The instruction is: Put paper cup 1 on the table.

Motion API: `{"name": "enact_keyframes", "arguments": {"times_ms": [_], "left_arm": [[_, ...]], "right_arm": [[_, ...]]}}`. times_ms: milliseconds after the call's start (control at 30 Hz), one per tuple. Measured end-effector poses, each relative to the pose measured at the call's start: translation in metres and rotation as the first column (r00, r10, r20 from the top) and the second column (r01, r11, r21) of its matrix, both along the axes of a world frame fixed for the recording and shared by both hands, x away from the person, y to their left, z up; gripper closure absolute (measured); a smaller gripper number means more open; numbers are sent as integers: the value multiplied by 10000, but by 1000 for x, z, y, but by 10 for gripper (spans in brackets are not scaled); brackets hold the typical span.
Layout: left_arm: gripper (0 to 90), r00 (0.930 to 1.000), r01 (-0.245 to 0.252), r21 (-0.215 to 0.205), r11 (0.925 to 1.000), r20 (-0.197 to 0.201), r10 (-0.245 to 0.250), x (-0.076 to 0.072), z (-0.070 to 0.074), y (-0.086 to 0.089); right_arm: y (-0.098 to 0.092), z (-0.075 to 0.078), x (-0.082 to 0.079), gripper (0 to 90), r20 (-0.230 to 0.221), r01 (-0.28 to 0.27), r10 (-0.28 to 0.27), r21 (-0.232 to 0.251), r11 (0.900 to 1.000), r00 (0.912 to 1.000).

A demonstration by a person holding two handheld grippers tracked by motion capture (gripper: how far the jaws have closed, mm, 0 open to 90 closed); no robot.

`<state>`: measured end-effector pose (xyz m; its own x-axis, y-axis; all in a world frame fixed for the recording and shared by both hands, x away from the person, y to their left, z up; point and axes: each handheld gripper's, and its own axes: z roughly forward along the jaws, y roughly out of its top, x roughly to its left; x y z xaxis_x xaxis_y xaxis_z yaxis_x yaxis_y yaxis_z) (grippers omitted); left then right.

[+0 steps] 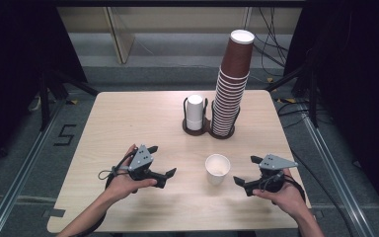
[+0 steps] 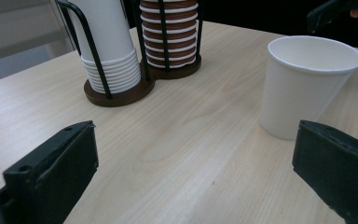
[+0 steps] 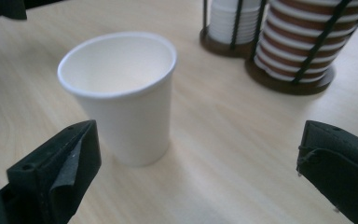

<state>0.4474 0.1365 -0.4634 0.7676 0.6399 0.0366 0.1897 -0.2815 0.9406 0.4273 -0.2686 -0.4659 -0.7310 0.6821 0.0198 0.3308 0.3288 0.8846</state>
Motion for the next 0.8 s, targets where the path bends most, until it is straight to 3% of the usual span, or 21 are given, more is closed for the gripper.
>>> {"name": "enact_keyframes", "arguments": {"times_ms": [67,100,167,200,233,300,333,433,633,800], "left_arm": [[0,10000,-50,18,10000,59,50,3,2,-1],[0,9999,-58,-55,10000,115,59,4,3,-2],[0,9998,-60,-147,9999,203,63,8,5,-5],[0,9997,-75,-142,9999,230,78,9,6,-6],[0,9997,-69,-174,9998,241,73,11,6,-8],[0,9993,-70,-201,9998,357,77,14,8,-12],[0,9992,-58,-206,9998,397,66,16,10,-14],[0,9985,-19,-233,9997,538,31,22,15,-21],[0,9968,-169,-571,9982,776,213,43,32,-36],[0,9945,-7,-661,9978,1045,76,61,51,-57]], "right_arm": [[-3,6,1,5,7,207,-207,263,9994,9998],[-5,9,4,4,344,223,-232,257,9994,9991],[-7,15,6,5,327,460,-473,389,9982,9983],[-7,17,8,5,531,534,-562,536,9971,9970],[-9,20,10,5,529,526,-549,439,9977,9971],[-7,24,13,5,534,730,-767,687,9950,9956],[-7,26,18,5,831,586,-644,708,9958,9945],[-5,33,22,5,596,894,-949,886,9920,9937],[1,51,39,5,1130,1353,-1526,1474,9798,9818],[9,72,57,5,1511,1364,-1629,1717,9757,9750]]}}
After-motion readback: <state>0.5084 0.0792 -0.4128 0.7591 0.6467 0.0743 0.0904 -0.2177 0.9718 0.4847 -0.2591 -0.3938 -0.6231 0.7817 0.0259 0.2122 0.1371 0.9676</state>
